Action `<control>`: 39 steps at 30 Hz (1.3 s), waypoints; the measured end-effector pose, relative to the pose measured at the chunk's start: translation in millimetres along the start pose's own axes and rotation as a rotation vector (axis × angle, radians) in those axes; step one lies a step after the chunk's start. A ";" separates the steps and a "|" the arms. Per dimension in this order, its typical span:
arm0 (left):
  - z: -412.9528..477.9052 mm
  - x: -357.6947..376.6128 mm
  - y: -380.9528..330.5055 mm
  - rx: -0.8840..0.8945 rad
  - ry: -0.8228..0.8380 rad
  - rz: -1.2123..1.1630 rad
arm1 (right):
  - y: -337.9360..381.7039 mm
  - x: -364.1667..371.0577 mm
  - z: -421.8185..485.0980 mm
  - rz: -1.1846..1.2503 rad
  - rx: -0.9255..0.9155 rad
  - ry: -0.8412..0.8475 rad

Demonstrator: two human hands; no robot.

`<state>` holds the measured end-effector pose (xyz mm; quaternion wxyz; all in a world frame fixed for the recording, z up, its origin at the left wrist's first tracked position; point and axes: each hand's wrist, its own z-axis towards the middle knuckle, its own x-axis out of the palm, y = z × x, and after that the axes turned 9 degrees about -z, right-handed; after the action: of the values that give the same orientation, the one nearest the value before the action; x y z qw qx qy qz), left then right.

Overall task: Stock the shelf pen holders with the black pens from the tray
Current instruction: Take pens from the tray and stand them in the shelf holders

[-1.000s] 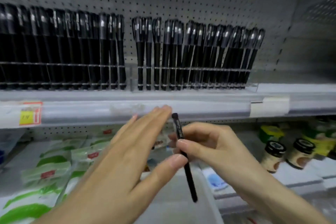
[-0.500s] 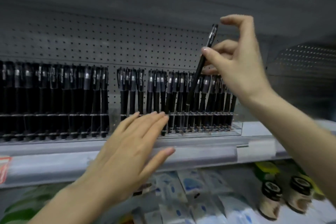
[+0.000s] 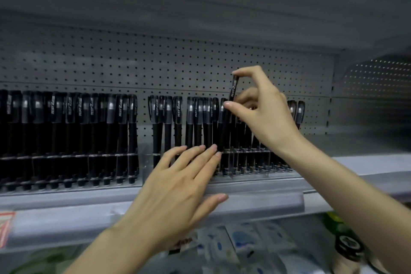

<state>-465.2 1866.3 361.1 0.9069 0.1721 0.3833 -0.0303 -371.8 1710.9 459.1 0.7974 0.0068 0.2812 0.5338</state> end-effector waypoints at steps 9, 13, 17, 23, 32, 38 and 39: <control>-0.9 -0.8 1.2 -0.015 -0.016 -0.029 | -10.5 5.6 -8.7 -0.203 -0.073 0.106; -4.1 -1.5 2.4 -0.018 -0.015 -0.068 | -11.2 4.6 -11.6 -0.226 -0.072 0.124; -8.2 -6.3 4.6 -0.023 -0.020 -0.082 | -6.9 0.1 -13.1 -0.218 -0.069 0.117; -34.0 -21.5 7.0 -0.062 -0.031 -0.127 | 15.6 -5.0 -31.9 -0.148 -0.103 0.153; -178.1 -42.1 -29.8 -0.267 0.165 -0.381 | 52.4 45.1 -172.9 0.097 -0.042 0.593; -290.6 -36.4 -66.8 -0.491 0.423 -0.494 | 56.1 87.2 -298.4 0.156 0.073 0.984; -300.6 -35.3 -69.6 -0.519 0.447 -0.510 | 57.6 91.7 -312.4 0.153 0.070 1.041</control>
<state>-708.9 1899.0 171.4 0.7783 -0.1599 0.5956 -0.1179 -538.1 1723.7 173.6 0.5103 -0.2120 0.6564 0.5136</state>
